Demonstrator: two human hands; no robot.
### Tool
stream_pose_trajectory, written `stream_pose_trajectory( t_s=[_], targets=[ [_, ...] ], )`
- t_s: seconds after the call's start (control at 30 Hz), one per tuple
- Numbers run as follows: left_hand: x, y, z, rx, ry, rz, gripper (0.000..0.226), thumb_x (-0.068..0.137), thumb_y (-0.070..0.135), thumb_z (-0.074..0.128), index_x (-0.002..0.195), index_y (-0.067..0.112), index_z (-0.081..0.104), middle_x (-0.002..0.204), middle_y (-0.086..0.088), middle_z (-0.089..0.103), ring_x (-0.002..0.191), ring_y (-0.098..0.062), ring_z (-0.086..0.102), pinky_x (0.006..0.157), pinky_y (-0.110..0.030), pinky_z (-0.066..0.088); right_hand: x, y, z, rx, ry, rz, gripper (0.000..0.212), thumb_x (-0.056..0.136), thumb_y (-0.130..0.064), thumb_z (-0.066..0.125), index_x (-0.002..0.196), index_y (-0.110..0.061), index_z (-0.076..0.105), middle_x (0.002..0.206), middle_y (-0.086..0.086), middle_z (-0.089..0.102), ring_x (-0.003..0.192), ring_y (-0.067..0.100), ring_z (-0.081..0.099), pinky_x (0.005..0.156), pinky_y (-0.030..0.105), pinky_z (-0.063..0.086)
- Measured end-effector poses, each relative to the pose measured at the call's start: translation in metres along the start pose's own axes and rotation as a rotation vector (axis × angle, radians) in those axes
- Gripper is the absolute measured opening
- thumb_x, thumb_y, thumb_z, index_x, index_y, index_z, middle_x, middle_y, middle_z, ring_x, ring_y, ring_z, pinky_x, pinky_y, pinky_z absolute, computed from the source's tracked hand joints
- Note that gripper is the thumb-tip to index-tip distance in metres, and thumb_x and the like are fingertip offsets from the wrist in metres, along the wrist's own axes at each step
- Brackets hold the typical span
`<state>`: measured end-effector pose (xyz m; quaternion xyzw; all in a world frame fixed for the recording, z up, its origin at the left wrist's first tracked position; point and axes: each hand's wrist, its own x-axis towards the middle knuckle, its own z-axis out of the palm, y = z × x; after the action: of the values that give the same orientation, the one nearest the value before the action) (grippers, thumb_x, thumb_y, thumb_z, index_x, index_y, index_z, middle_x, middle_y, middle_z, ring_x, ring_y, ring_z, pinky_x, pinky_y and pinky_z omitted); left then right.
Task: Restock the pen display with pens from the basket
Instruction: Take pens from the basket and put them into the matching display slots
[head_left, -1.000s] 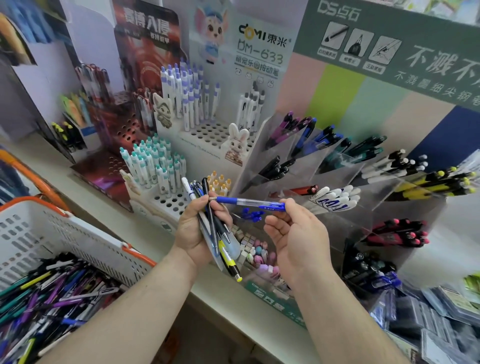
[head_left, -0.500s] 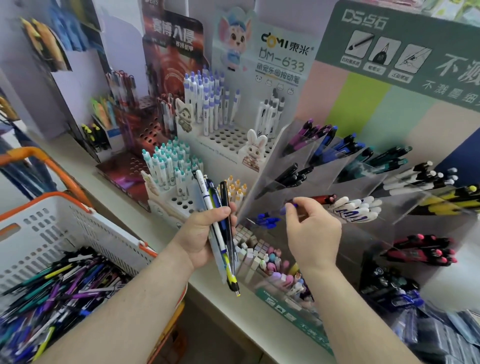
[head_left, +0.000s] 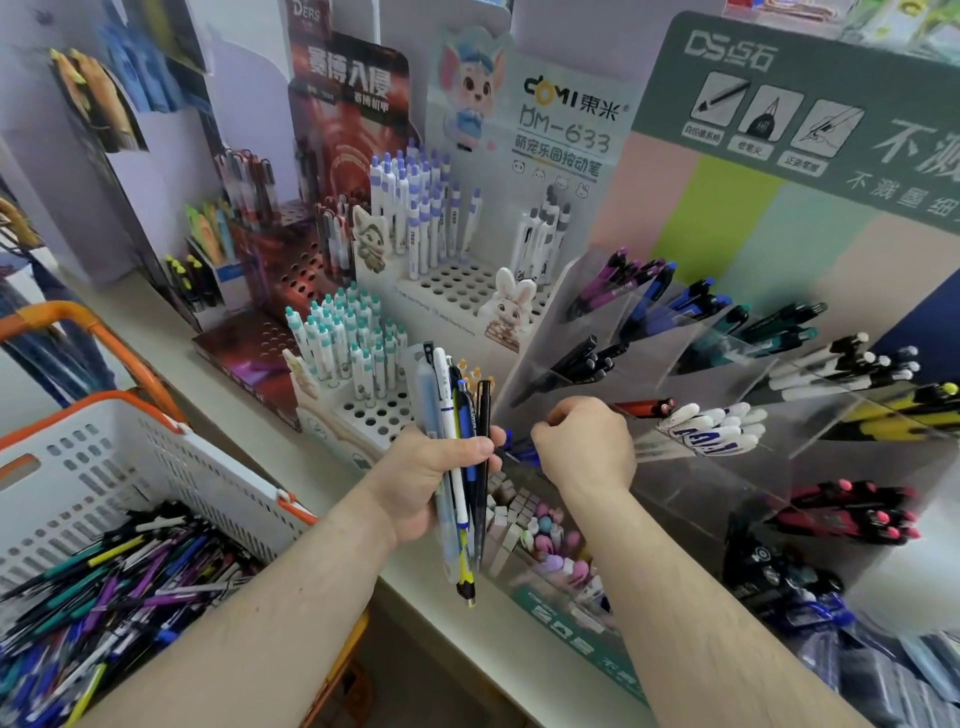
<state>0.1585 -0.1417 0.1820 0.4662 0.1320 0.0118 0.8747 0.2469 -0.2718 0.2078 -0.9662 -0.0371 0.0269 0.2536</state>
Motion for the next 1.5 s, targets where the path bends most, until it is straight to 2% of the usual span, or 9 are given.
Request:
stream_pose_trajectory(
  t_s=[0.13, 0.2, 0.3, 0.43, 0.8, 1.03, 1.13, 1.27, 1.5],
  targets=[
    [0.001, 0.000, 0.005, 0.102, -0.016, -0.018, 0.022, 0.072, 0.002, 0.068, 0.093, 0.003, 0.067, 0.076, -0.003, 0.072, 0.067, -0.015, 0.067, 0.066, -0.028, 0.058, -0.004, 0.001, -0.012, -0.105, 0.062, -0.089, 0.016, 0.093, -0.033, 0.060, 0.085, -0.022, 0.069, 0.073, -0.005, 0.062, 0.069, 0.020, 0.057, 0.060, 0.026, 0.041],
    [0.003, 0.001, 0.007, 0.142, -0.020, -0.027, 0.017, 0.076, -0.002, 0.067, 0.092, 0.003, 0.069, 0.078, -0.006, 0.072, 0.069, -0.017, 0.068, 0.066, -0.030, 0.058, -0.013, 0.001, -0.021, 0.090, 0.160, -0.205, 0.019, 0.095, -0.036, 0.060, 0.086, -0.024, 0.071, 0.072, -0.011, 0.064, 0.067, 0.010, 0.058, 0.058, 0.024, 0.041],
    [0.005, 0.002, 0.012, 0.181, -0.056, -0.044, 0.021, 0.069, 0.001, 0.071, 0.089, 0.002, 0.069, 0.076, -0.008, 0.071, 0.069, -0.020, 0.068, 0.066, -0.033, 0.058, -0.025, -0.007, -0.030, 0.534, -0.057, -0.196, 0.022, 0.091, -0.043, 0.067, 0.084, -0.023, 0.073, 0.073, -0.011, 0.069, 0.070, 0.003, 0.064, 0.064, 0.020, 0.050],
    [0.005, 0.000, 0.022, 0.163, -0.132, -0.057, 0.015, 0.065, 0.007, 0.071, 0.079, 0.008, 0.076, 0.078, -0.013, 0.070, 0.072, -0.024, 0.069, 0.064, -0.033, 0.058, -0.032, -0.005, -0.034, 0.726, -0.293, -0.082, 0.031, 0.093, -0.034, 0.068, 0.069, -0.013, 0.067, 0.053, -0.003, 0.059, 0.049, 0.013, 0.056, 0.056, 0.032, 0.051],
    [0.019, 0.013, 0.015, -0.053, -0.102, -0.097, 0.015, 0.070, 0.014, 0.065, 0.073, 0.010, 0.079, 0.065, -0.006, 0.062, 0.059, -0.013, 0.062, 0.056, -0.025, 0.054, -0.041, 0.025, -0.090, 1.325, 0.251, 0.164, 0.013, 0.094, -0.019, 0.067, 0.088, -0.008, 0.069, 0.060, -0.001, 0.068, 0.060, 0.013, 0.067, 0.056, 0.021, 0.055],
    [0.024, 0.019, 0.050, -0.368, -0.221, -0.033, 0.009, 0.066, 0.008, 0.078, 0.066, 0.013, 0.071, 0.069, -0.002, 0.058, 0.057, -0.012, 0.060, 0.052, -0.024, 0.052, -0.045, 0.024, -0.089, 1.416, 0.290, 0.209, 0.011, 0.094, -0.010, 0.066, 0.105, -0.007, 0.068, 0.084, 0.010, 0.070, 0.067, 0.017, 0.071, 0.061, 0.022, 0.057],
    [0.028, 0.020, 0.051, -0.552, -0.348, -0.025, 0.035, 0.050, 0.014, 0.096, 0.072, 0.011, 0.069, 0.065, 0.000, 0.059, 0.057, -0.010, 0.062, 0.055, -0.024, 0.053, -0.045, 0.022, -0.087, 1.462, 0.248, 0.226, 0.015, 0.095, -0.005, 0.063, 0.109, -0.005, 0.066, 0.081, 0.009, 0.072, 0.068, 0.018, 0.073, 0.060, 0.022, 0.057],
    [0.031, 0.025, 0.049, -0.758, -0.499, -0.070, 0.027, 0.063, 0.012, 0.090, 0.081, 0.011, 0.070, 0.078, 0.007, 0.066, 0.064, -0.004, 0.064, 0.060, -0.022, 0.053, -0.043, 0.015, -0.100, 1.543, 0.262, 0.197, 0.015, 0.096, -0.002, 0.059, 0.109, -0.006, 0.067, 0.079, 0.007, 0.074, 0.068, 0.018, 0.072, 0.062, 0.024, 0.058],
    [0.026, 0.028, 0.036, -0.396, -0.208, -0.068, 0.039, 0.039, 0.018, 0.098, 0.069, 0.013, 0.073, 0.069, 0.002, 0.061, 0.056, -0.009, 0.060, 0.053, -0.024, 0.053, -0.012, 0.007, -0.116, 0.935, 0.646, -0.214, 0.016, 0.092, -0.012, 0.069, 0.107, -0.013, 0.076, 0.076, -0.011, 0.073, 0.074, 0.019, 0.074, 0.076, 0.034, 0.061]
  ],
)
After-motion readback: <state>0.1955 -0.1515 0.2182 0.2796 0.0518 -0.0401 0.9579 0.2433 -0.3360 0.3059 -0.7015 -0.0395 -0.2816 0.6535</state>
